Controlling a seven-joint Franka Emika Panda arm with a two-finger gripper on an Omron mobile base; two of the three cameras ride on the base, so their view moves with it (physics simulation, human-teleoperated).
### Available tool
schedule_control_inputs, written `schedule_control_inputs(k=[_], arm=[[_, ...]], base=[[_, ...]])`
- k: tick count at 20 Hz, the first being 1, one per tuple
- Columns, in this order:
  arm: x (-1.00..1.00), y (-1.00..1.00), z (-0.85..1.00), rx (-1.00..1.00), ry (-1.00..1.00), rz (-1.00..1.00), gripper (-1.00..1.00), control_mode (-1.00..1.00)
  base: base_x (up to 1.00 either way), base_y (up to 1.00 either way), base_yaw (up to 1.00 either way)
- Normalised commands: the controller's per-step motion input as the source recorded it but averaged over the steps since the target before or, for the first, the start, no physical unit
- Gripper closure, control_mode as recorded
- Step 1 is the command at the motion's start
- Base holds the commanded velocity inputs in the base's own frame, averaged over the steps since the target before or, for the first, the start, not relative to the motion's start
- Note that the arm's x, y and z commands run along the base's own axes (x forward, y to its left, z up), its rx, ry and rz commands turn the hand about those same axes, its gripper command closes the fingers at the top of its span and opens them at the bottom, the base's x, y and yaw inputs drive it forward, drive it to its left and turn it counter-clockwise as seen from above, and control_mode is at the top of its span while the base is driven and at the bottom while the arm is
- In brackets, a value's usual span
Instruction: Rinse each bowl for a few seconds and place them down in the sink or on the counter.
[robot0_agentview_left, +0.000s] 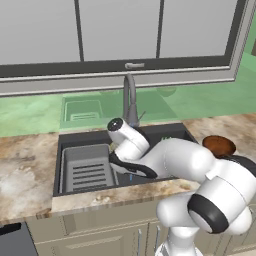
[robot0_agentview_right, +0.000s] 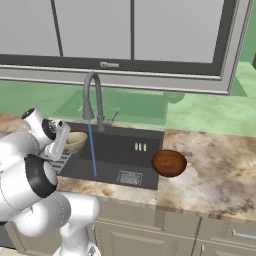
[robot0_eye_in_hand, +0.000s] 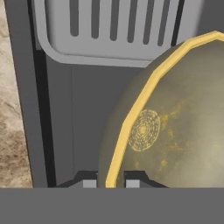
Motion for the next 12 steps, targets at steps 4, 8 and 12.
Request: schedule_control_inputs(k=[4, 8, 12], arm=[[0.05, -0.11, -0.16, 0.0, -0.02, 0.0, 1.0, -1.0], [0.09, -0.09, -0.15, 0.0, -0.02, 0.0, 1.0, -1.0], [0.12, -0.08, -0.12, 0.0, -0.02, 0.0, 1.0, -1.0]], base=[[0.0, 0.0, 0.0], [0.0, 0.0, 0.0], [0.0, 0.0, 0.0]])
